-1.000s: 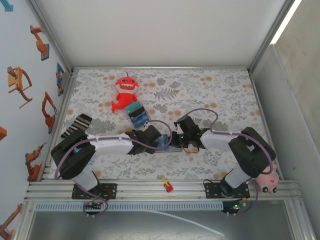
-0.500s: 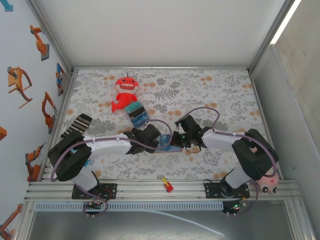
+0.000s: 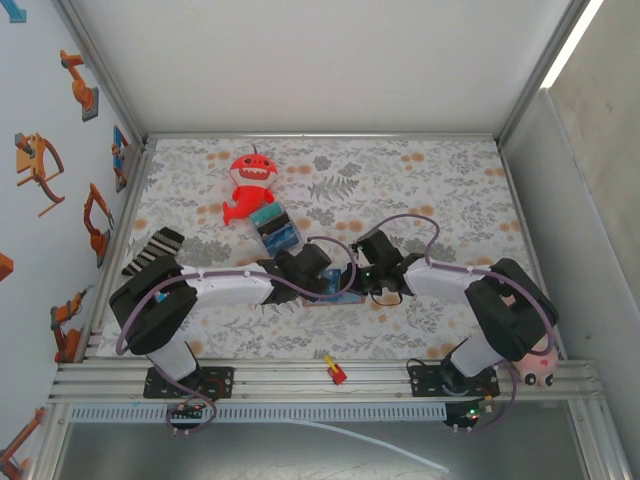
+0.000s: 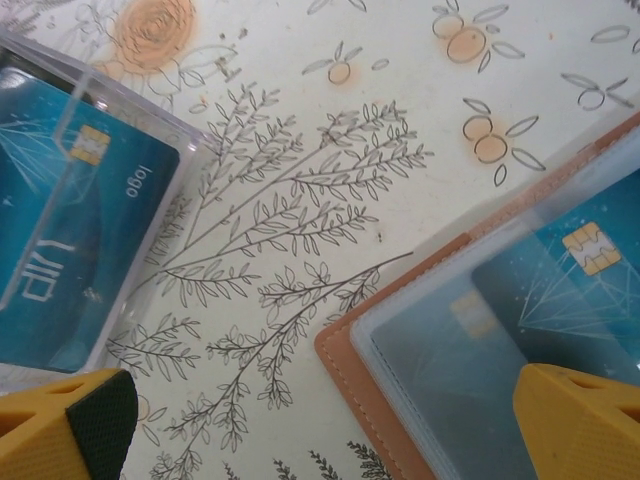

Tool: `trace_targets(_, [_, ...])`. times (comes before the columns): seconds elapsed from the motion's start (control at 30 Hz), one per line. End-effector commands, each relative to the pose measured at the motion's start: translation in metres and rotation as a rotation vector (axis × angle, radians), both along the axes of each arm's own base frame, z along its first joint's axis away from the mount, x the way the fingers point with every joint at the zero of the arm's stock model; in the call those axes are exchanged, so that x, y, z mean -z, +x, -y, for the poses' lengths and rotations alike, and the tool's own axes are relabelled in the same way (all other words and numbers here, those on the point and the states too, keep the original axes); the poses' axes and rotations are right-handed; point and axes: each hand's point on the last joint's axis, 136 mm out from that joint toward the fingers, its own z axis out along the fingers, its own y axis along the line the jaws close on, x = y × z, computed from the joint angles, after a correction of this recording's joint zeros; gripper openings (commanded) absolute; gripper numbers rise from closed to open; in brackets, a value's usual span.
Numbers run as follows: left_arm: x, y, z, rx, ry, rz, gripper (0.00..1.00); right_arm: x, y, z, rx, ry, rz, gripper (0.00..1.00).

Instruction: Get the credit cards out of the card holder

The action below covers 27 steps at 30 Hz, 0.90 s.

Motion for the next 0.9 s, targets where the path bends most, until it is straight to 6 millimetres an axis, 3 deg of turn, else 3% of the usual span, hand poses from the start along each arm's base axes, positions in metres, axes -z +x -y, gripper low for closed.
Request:
trace_targets(0.0, [0.004,-0.002,0.005,0.032,0.017,-0.014,0.97,-0.012,0.006,0.002,0.015,0.003,0.032,0.00])
trace_targets(0.23, [0.013,-0.006,-0.002,0.017,0.040,-0.034,0.97,-0.017,0.008,-0.004,0.030,0.096,0.032,0.00])
trace_targets(0.43, [0.020,-0.010,-0.003,0.017,0.033,-0.054,0.97,-0.024,0.009,-0.016,0.035,0.249,0.042,0.09])
trace_targets(0.63, [0.026,-0.013,-0.005,0.013,0.037,-0.073,0.97,-0.026,0.008,-0.019,0.026,0.289,0.059,0.17])
trace_targets(0.87, [0.030,-0.015,-0.006,0.008,0.038,-0.085,0.97,-0.024,0.009,-0.028,0.015,0.359,0.065,0.18])
